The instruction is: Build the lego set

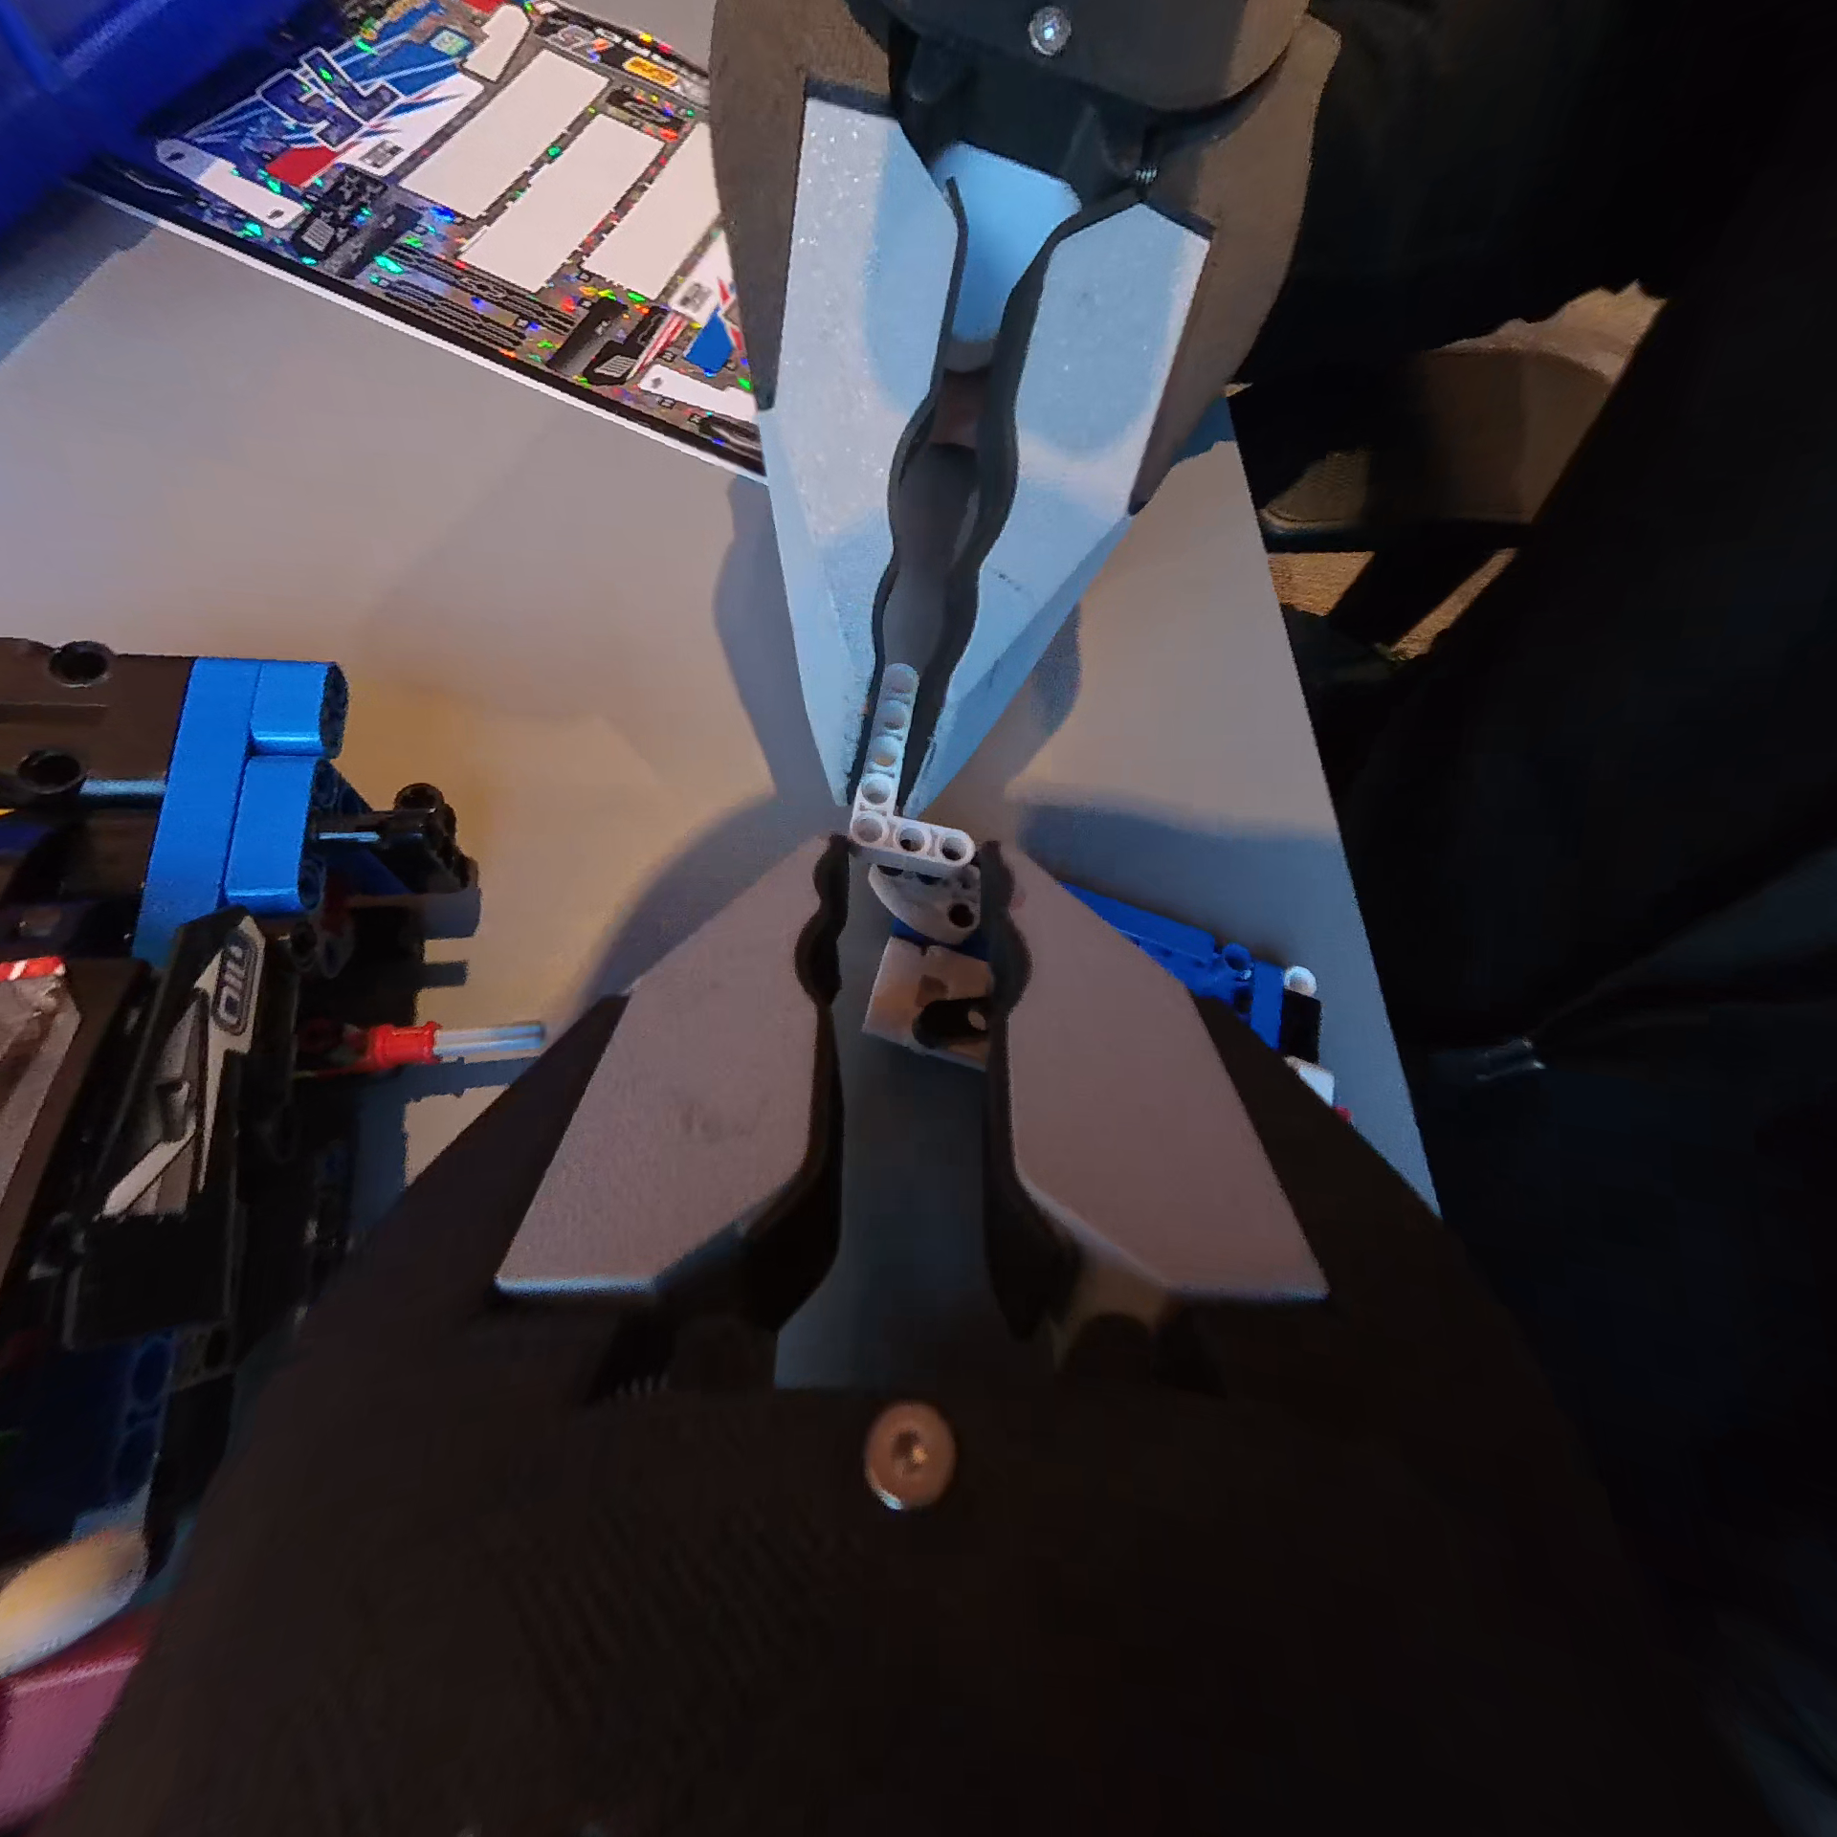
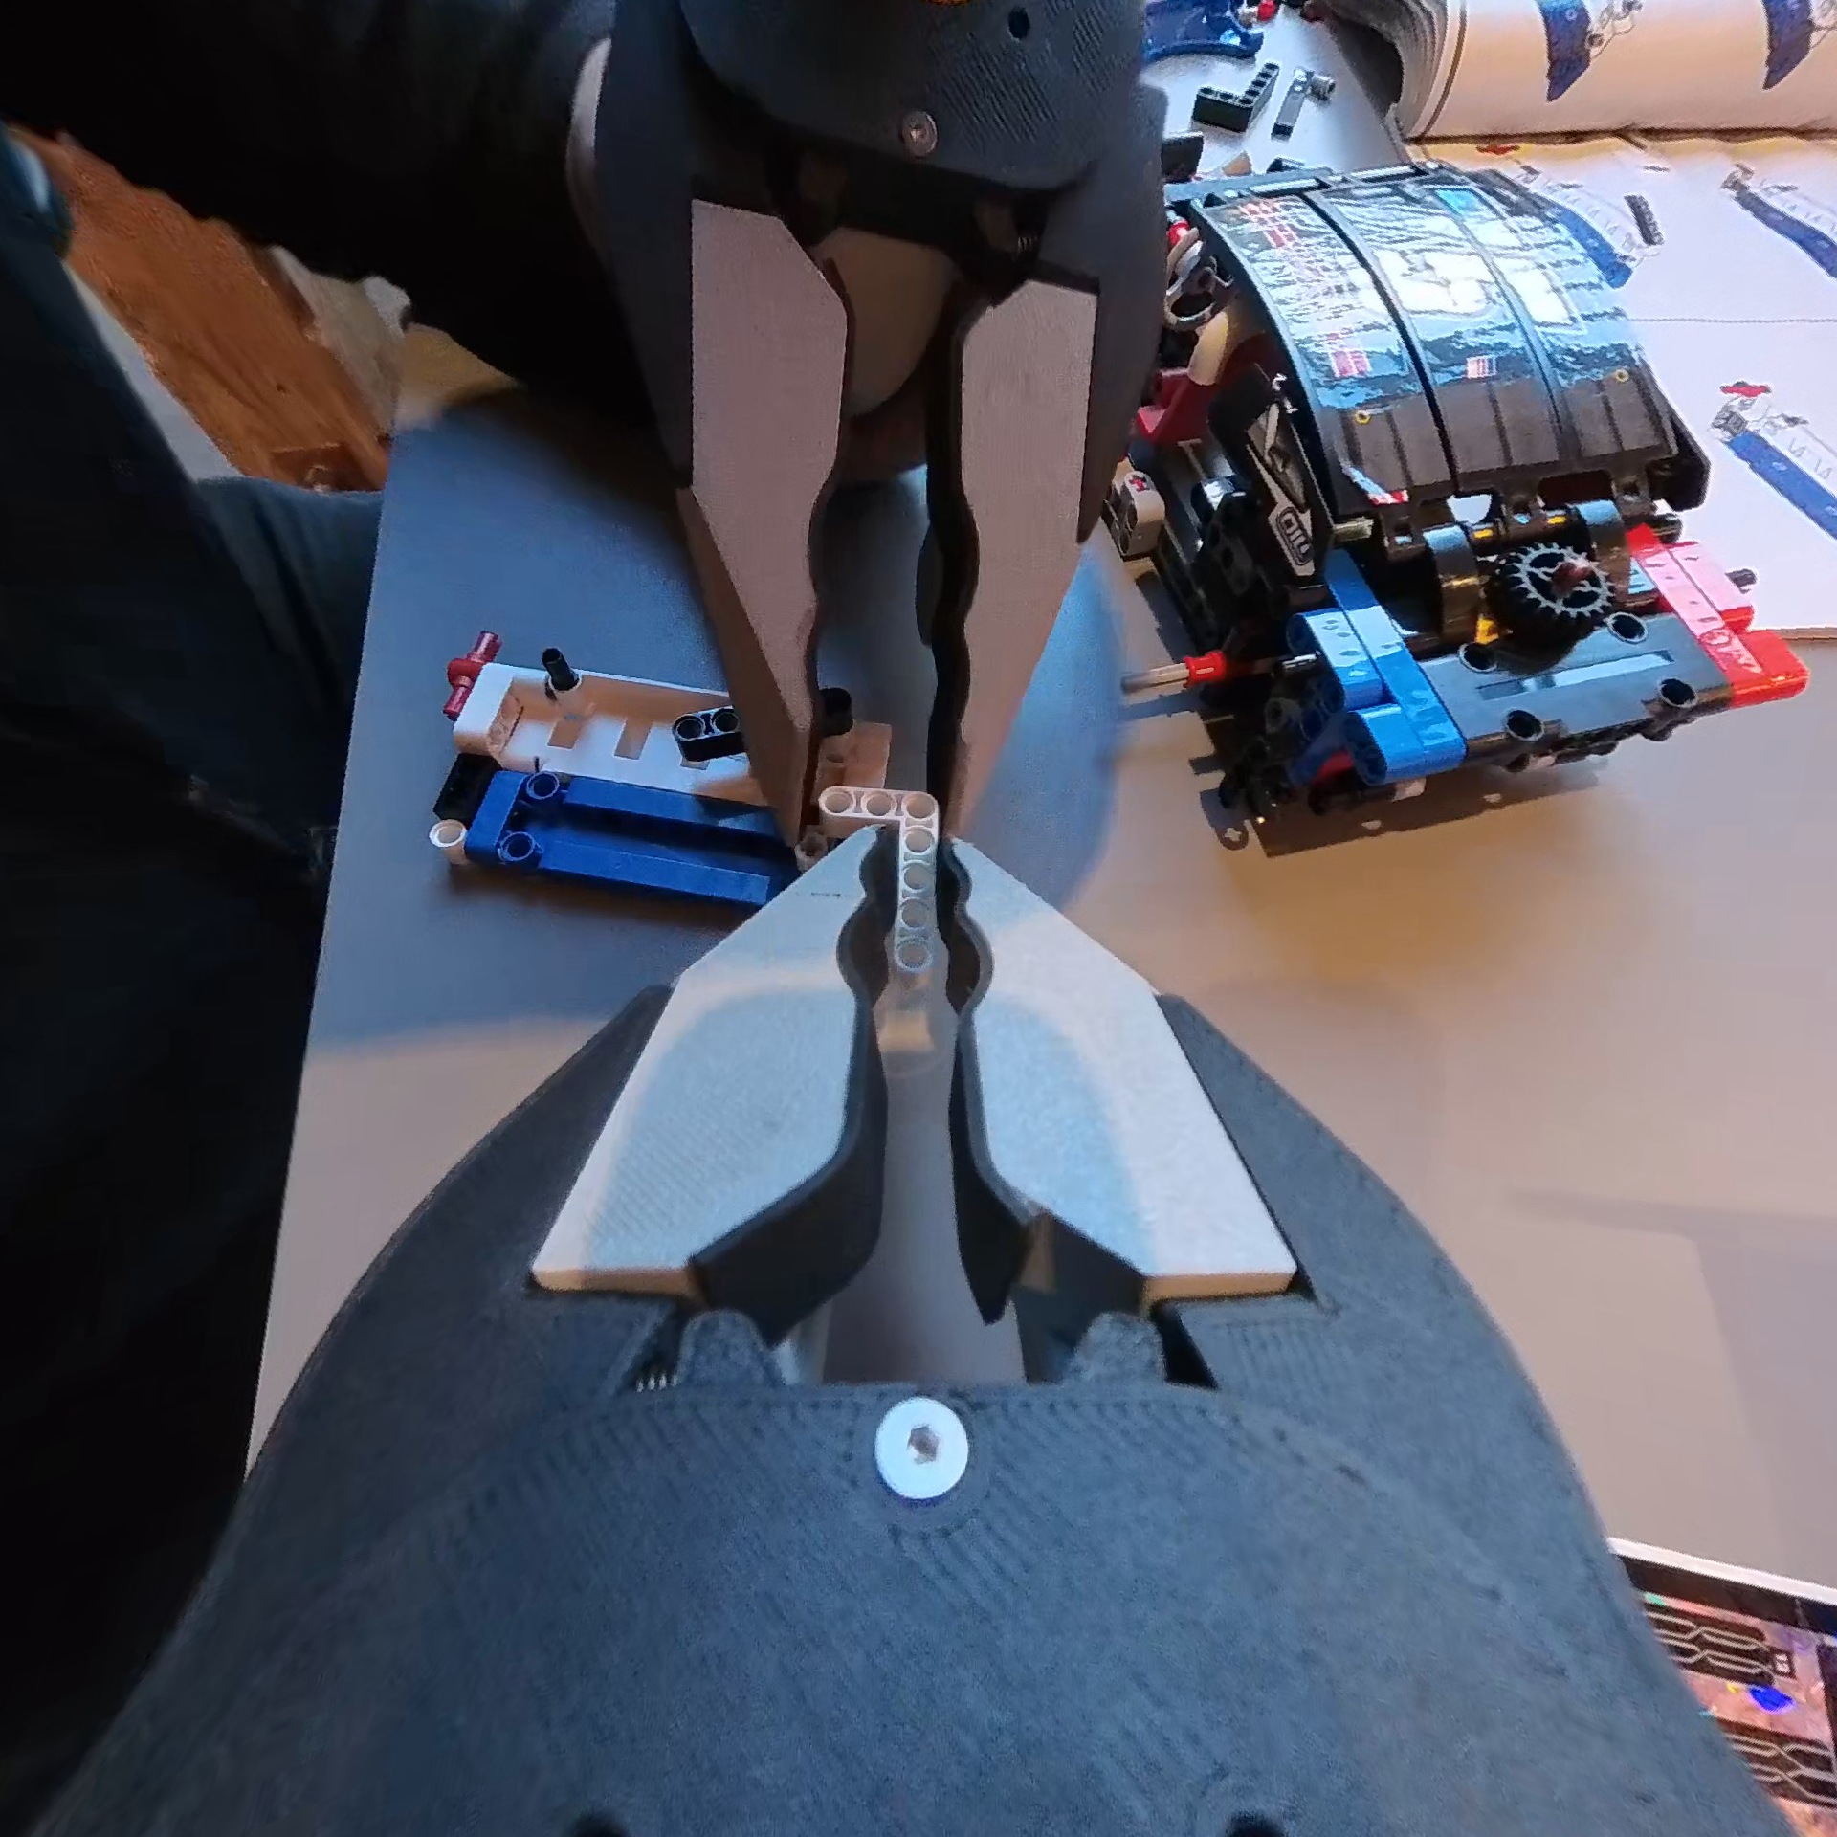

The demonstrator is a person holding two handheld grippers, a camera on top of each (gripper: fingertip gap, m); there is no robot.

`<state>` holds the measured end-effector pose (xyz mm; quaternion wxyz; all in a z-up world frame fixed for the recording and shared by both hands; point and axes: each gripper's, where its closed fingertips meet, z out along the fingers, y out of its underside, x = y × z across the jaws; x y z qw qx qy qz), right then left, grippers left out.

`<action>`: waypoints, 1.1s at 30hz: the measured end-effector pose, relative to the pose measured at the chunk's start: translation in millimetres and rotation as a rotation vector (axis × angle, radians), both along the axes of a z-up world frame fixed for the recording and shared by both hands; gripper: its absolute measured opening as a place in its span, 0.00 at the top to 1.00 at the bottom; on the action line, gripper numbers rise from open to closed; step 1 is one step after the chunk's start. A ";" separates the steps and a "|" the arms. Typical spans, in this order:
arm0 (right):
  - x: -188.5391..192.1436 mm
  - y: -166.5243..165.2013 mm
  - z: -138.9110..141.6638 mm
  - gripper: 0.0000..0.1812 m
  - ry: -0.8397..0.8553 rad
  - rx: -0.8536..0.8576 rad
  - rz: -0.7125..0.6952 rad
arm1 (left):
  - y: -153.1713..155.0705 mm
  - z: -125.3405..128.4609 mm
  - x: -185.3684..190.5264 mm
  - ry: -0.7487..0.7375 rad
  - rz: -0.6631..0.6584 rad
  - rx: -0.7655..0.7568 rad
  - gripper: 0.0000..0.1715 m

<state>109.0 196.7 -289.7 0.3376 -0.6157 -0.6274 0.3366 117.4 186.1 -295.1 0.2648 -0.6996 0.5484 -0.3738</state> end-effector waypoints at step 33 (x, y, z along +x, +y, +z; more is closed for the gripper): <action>10.1 -18.2 16.2 0.97 0.111 0.121 0.029 | -31.6 -16.1 -2.7 0.111 0.295 0.005 0.87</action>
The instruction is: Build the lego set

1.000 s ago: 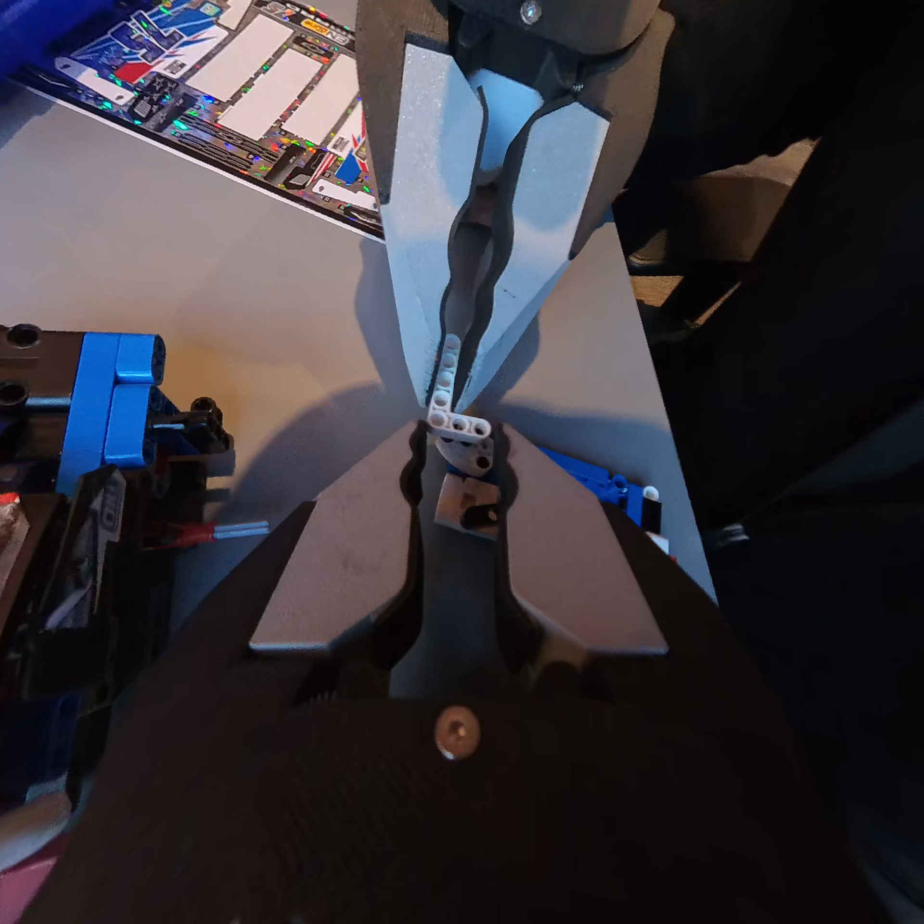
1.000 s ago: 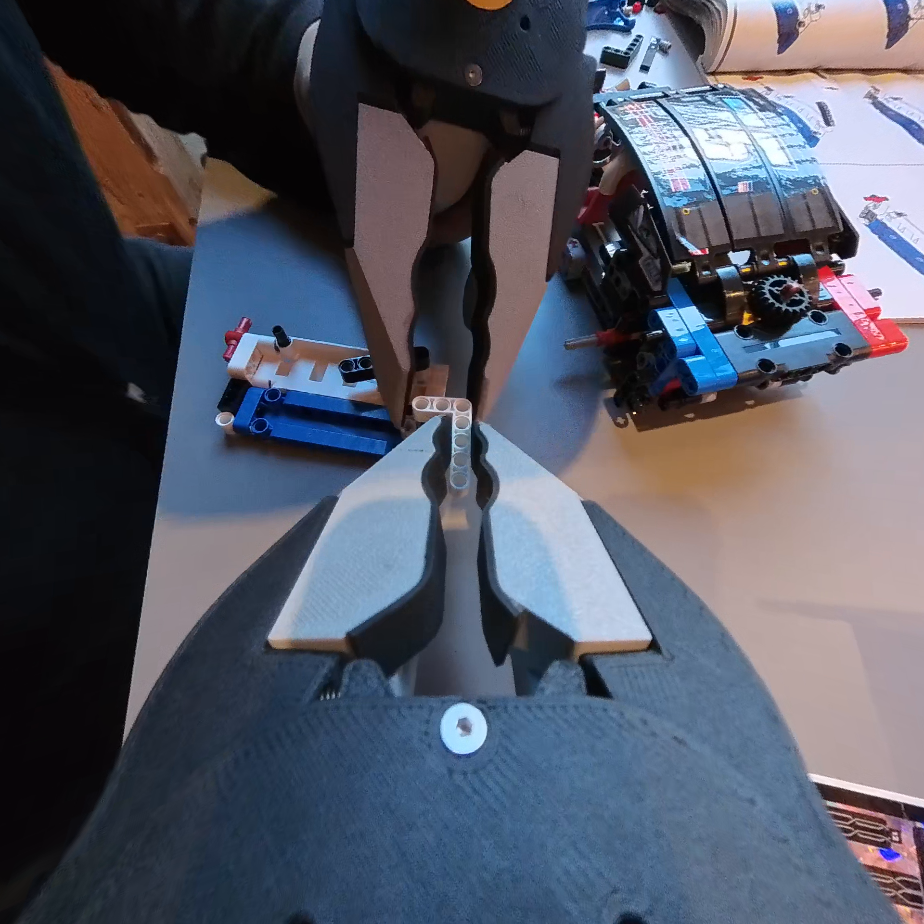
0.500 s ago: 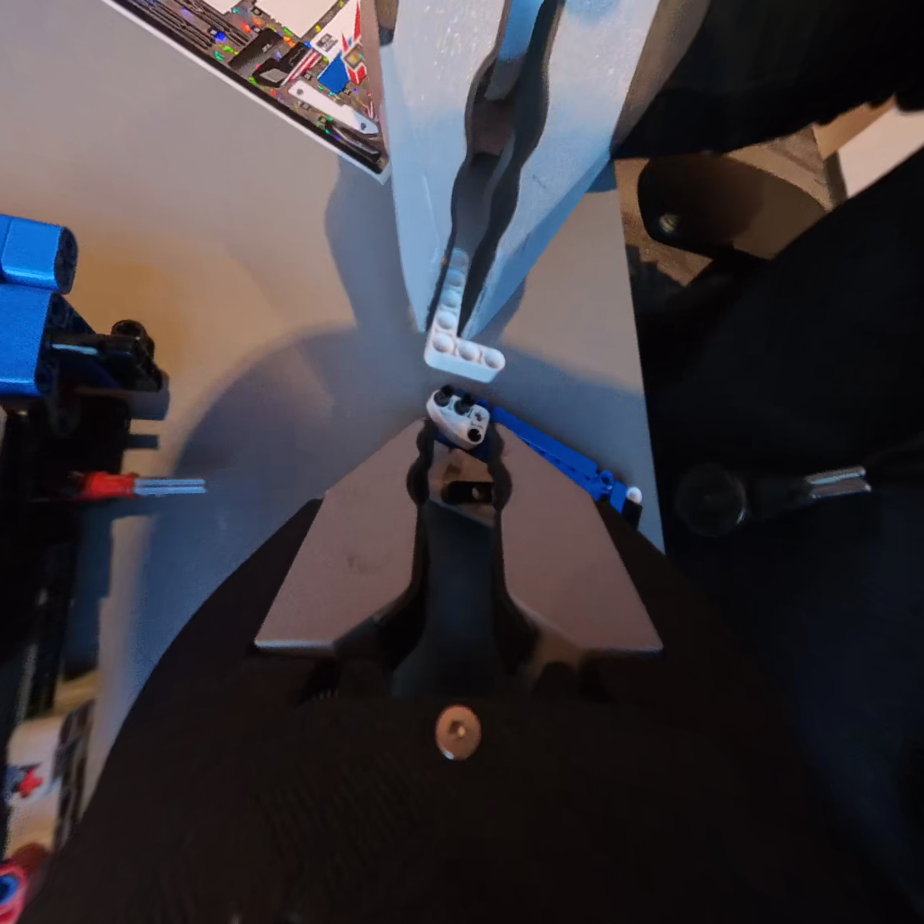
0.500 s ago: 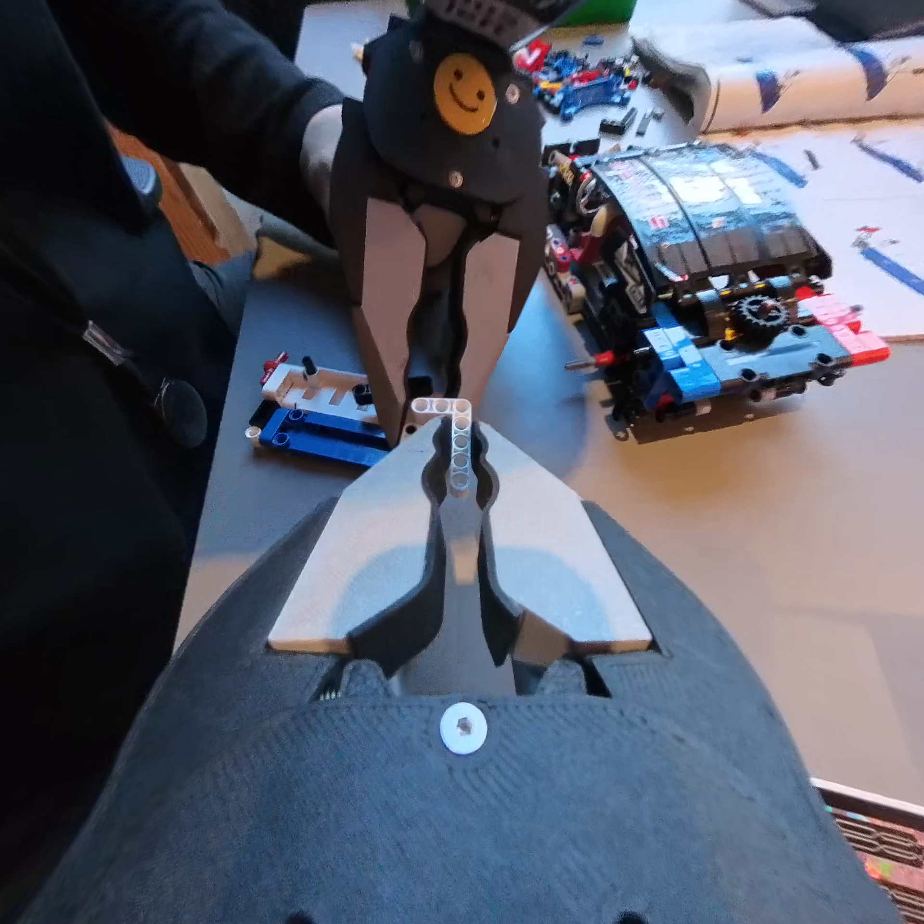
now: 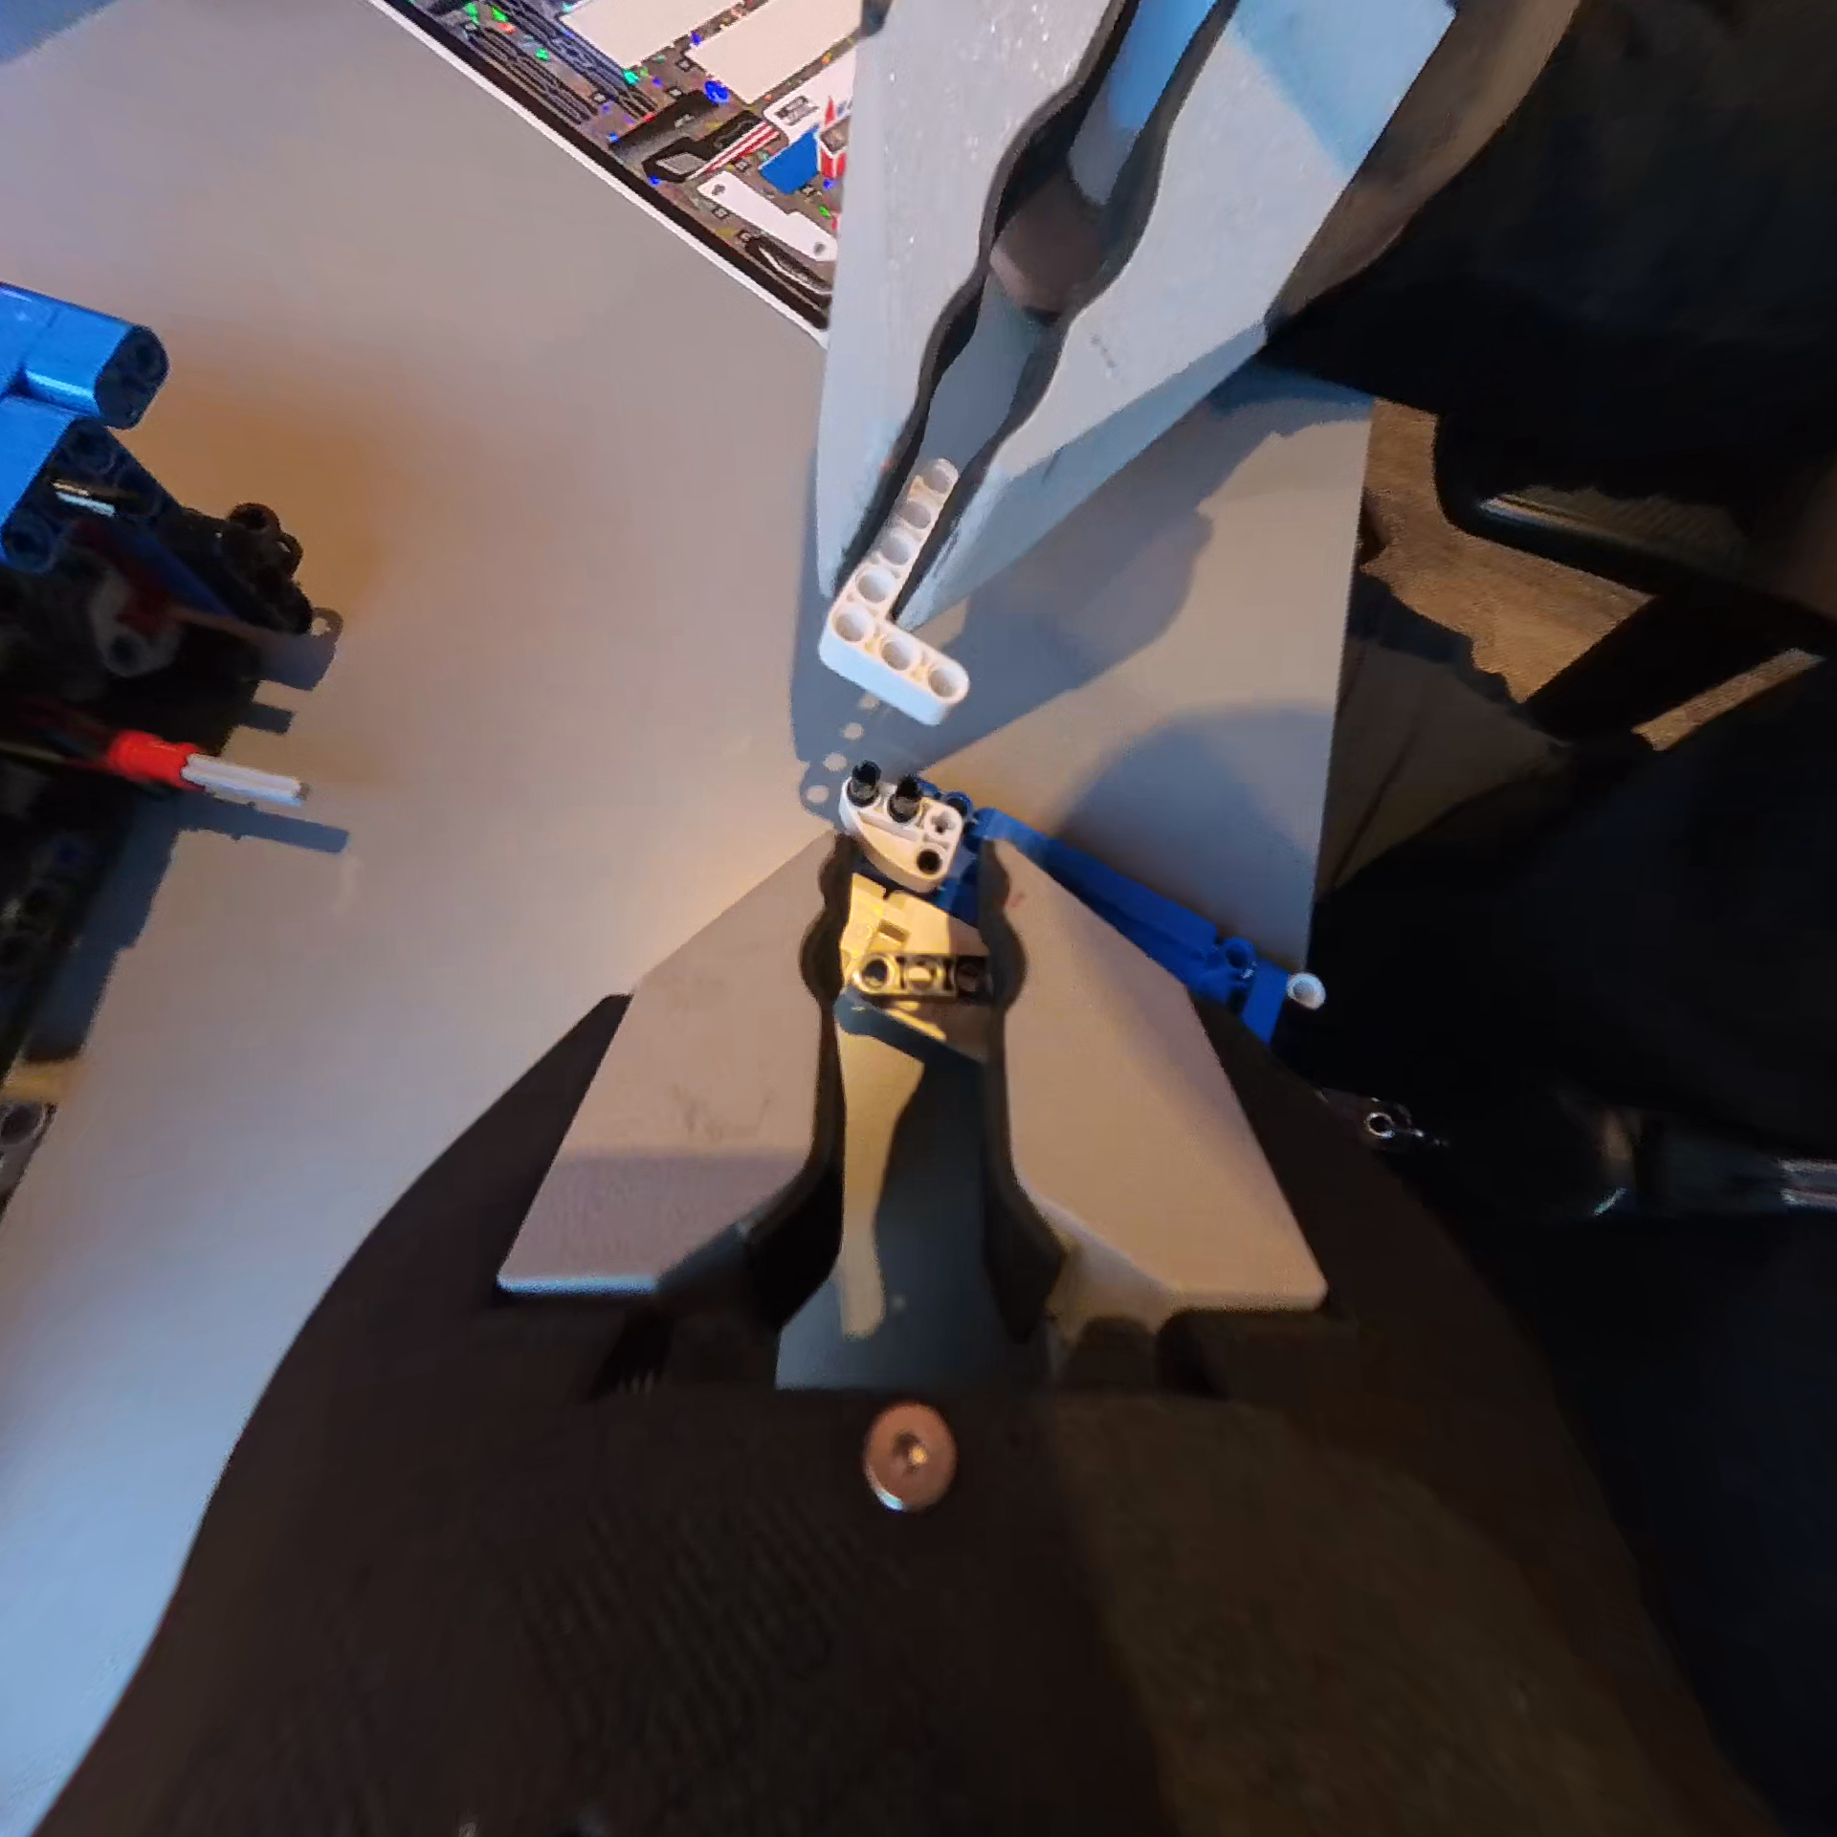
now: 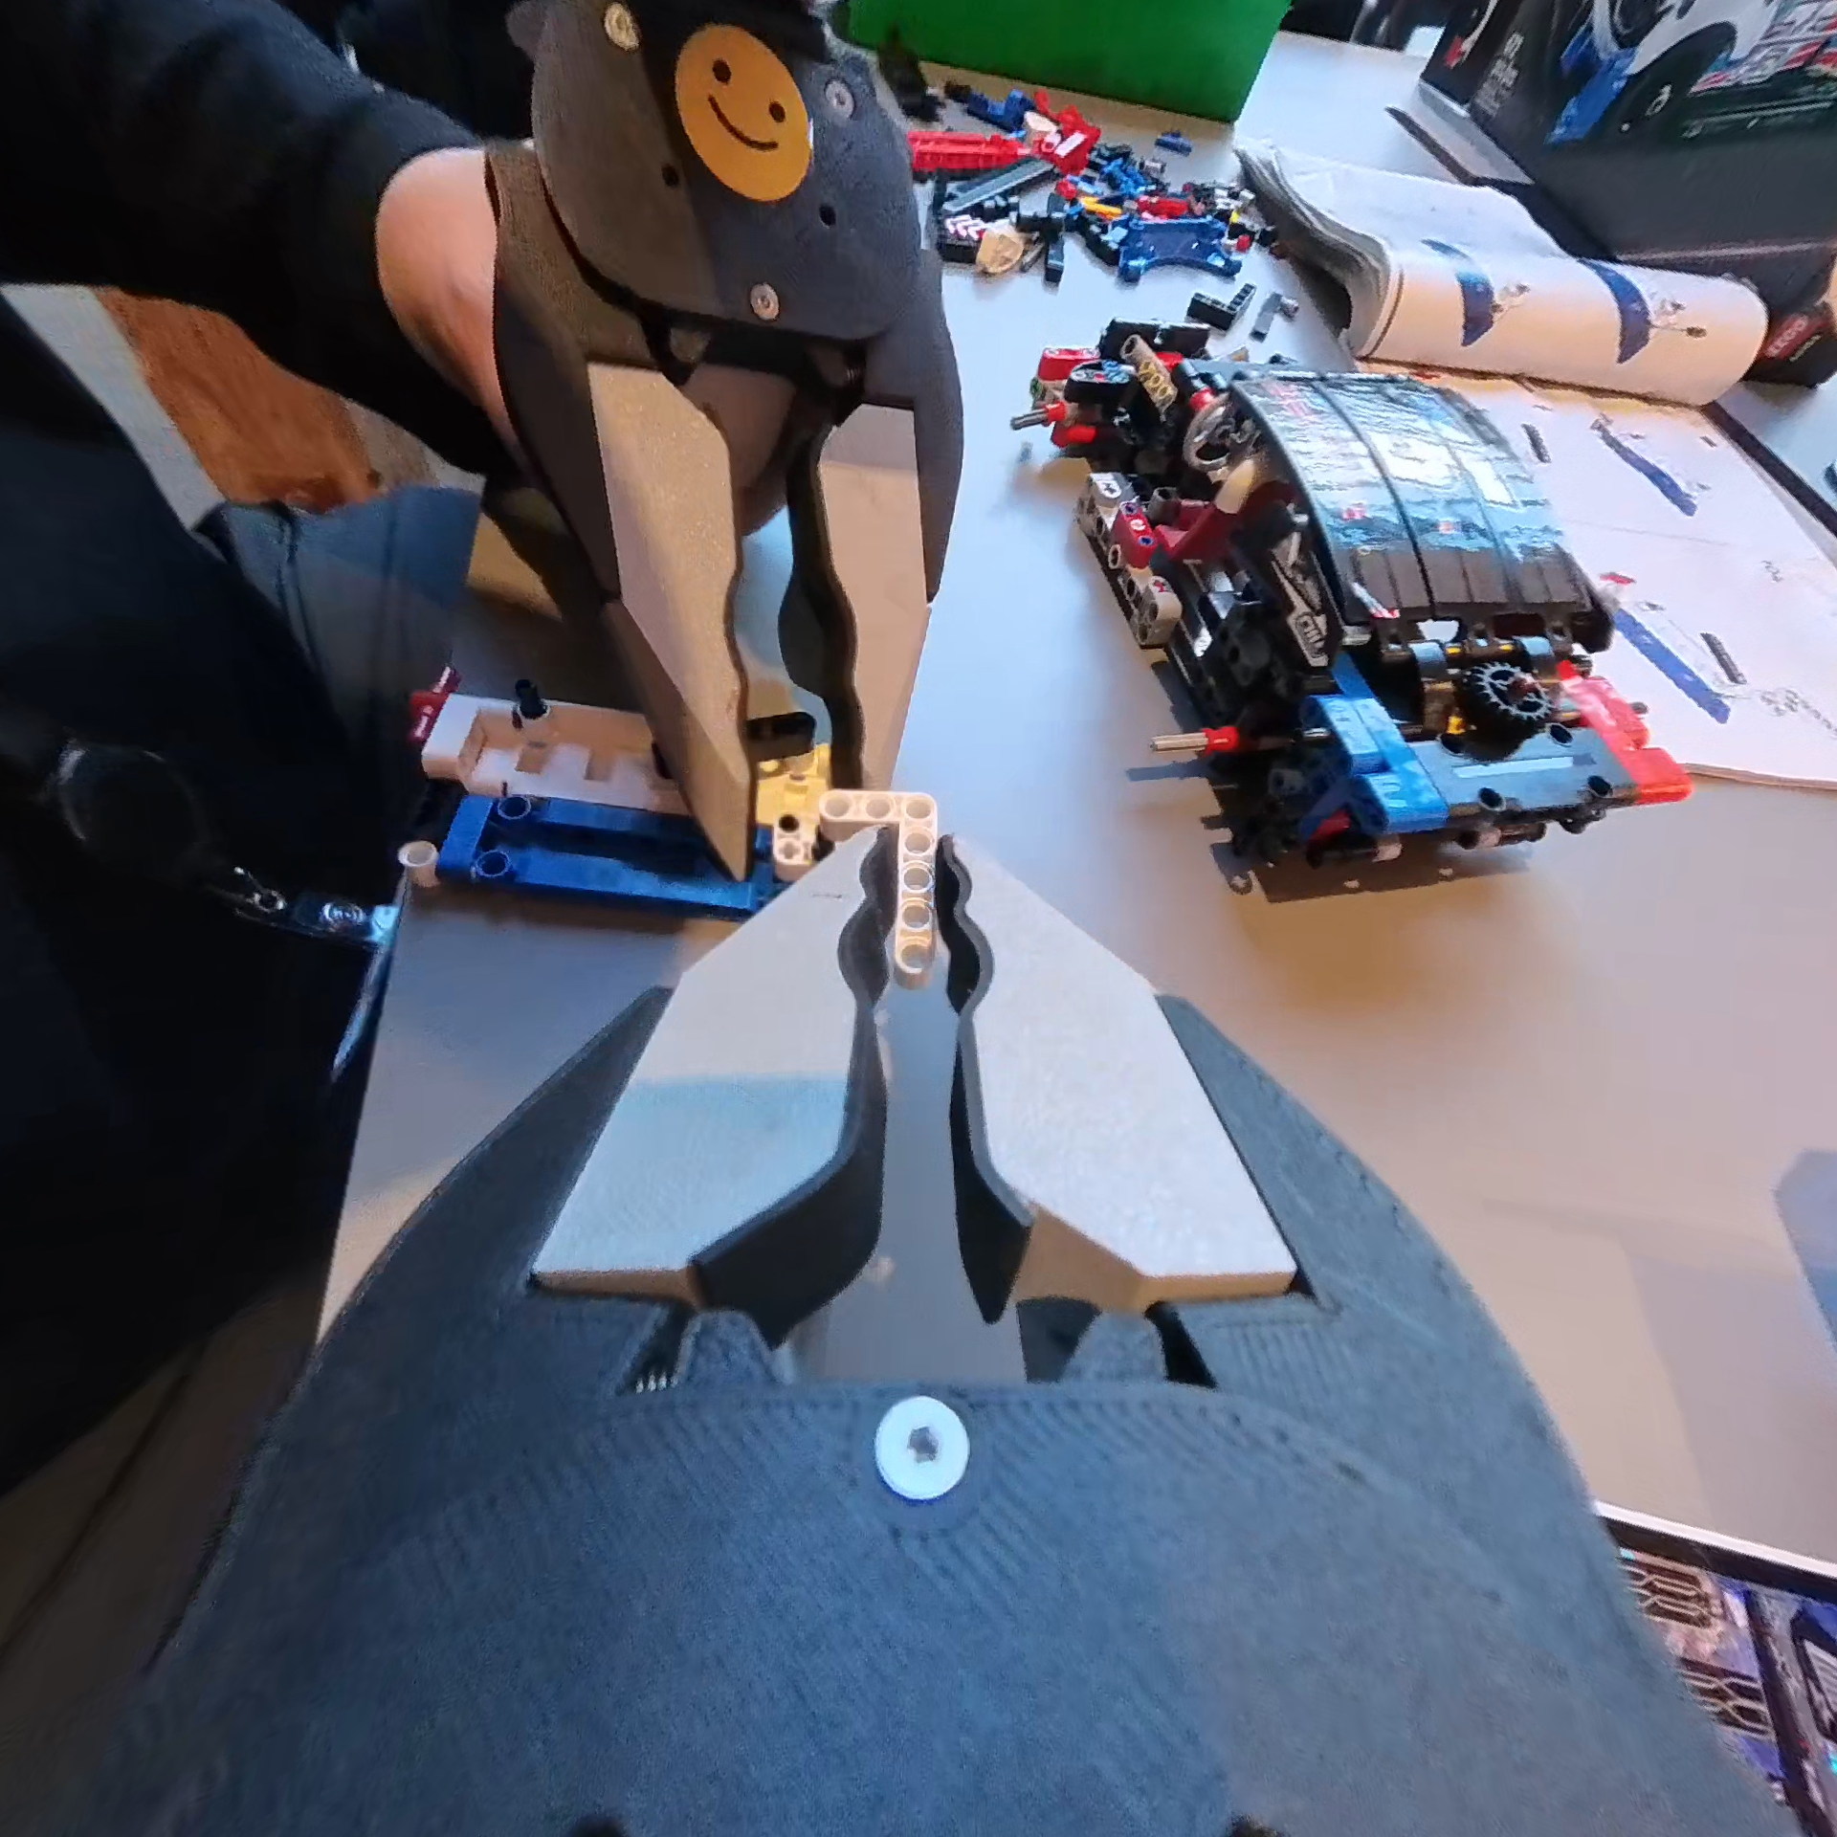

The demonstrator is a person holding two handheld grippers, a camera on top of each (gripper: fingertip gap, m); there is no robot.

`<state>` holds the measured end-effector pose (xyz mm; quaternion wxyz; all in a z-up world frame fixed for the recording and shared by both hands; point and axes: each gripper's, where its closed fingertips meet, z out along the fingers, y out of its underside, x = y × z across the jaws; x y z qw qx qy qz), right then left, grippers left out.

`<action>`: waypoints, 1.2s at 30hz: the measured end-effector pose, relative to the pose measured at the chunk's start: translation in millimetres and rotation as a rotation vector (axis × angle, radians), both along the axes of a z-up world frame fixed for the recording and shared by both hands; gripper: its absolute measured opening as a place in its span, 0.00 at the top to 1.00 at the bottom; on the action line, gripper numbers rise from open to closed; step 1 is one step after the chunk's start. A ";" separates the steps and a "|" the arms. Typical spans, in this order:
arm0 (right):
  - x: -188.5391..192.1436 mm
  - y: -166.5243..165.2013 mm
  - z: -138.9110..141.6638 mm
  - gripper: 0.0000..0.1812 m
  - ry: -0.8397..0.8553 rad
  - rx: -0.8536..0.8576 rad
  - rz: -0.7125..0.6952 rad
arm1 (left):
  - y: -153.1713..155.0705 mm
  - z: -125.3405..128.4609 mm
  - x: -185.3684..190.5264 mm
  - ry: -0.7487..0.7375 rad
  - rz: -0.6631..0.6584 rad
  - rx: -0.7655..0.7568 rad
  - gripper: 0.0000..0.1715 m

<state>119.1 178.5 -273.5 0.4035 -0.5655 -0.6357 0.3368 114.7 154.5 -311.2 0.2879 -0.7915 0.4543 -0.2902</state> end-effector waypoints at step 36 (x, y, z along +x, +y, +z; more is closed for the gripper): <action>-12.1 -5.9 -14.8 0.97 -0.103 -0.061 0.079 | 8.8 17.9 2.9 -0.079 -0.252 0.061 0.86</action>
